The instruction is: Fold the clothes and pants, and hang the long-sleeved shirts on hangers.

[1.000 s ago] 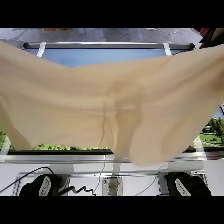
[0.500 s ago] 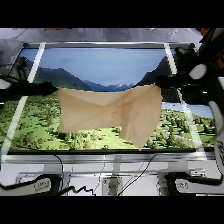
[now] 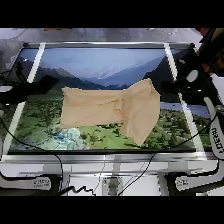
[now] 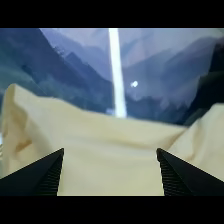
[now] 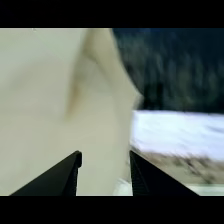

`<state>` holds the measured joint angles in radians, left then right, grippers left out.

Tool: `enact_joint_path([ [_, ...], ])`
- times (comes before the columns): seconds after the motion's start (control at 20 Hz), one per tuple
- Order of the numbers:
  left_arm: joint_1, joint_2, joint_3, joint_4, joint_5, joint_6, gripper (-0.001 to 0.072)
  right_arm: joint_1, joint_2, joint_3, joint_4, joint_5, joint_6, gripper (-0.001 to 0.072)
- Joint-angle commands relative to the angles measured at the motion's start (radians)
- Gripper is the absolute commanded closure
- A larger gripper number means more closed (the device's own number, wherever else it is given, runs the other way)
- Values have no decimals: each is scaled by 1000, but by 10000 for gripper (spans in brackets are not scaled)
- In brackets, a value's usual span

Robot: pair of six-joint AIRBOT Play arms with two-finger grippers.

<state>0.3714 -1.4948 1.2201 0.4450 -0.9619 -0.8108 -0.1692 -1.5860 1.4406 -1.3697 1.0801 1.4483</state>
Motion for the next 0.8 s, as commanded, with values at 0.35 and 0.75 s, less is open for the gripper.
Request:
enact_joint_path([
  [0.35, 176, 103, -5, 497, -498, -147, 75, -228, -6, -448, 492, 145, -293, 368],
  [0.75, 248, 164, -243, 484, -472, -166, 75, -103, -6, -520, 616, -52, -336, 476],
])
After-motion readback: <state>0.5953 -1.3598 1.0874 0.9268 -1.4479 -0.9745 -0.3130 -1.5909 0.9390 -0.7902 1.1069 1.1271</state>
